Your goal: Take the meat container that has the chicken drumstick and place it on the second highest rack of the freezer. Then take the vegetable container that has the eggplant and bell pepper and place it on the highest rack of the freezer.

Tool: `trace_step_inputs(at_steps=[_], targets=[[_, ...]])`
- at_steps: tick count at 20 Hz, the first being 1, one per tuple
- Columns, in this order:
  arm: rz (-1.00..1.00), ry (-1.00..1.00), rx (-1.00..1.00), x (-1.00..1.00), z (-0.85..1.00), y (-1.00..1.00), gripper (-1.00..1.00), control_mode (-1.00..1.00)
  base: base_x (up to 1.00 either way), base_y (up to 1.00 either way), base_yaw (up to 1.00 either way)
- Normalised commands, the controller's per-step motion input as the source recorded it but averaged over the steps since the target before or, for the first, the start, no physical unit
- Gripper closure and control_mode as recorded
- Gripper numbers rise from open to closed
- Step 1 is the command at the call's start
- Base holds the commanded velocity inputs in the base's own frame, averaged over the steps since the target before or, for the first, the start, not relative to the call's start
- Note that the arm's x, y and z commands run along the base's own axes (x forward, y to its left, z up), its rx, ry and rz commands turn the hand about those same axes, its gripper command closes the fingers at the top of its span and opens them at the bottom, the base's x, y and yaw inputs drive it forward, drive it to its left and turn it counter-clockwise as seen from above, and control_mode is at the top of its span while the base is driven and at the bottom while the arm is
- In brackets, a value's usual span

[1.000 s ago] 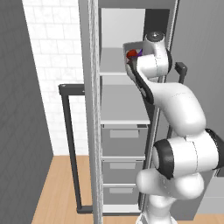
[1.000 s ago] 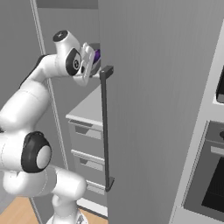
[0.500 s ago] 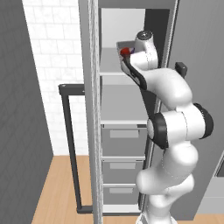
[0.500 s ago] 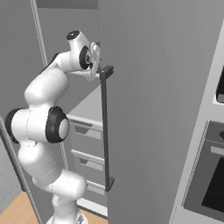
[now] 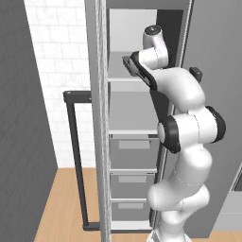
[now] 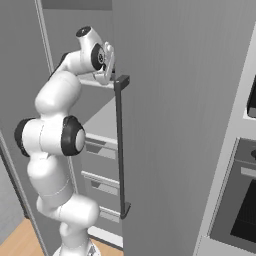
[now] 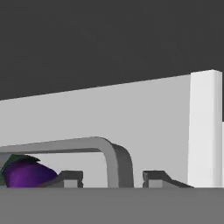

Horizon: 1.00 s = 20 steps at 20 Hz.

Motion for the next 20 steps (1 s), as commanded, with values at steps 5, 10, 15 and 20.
trace_step_inputs(at_steps=[5,10,15,20], targets=[[0.0,-0.3,-0.05,-1.0,-0.25,0.47,-1.0,-1.0,0.0,0.0,0.0],[0.0,-0.26,-0.02,-1.0,-0.45,0.36,-1.0,-1.0,0.0,0.0,0.0],[0.0,-0.15,0.07,-1.0,-0.39,0.01,-1.0,-1.0,0.0,0.0,0.0],[0.0,-0.05,0.04,-1.0,-0.46,0.19,-1.0,-1.0,0.0,0.0,0.0]])
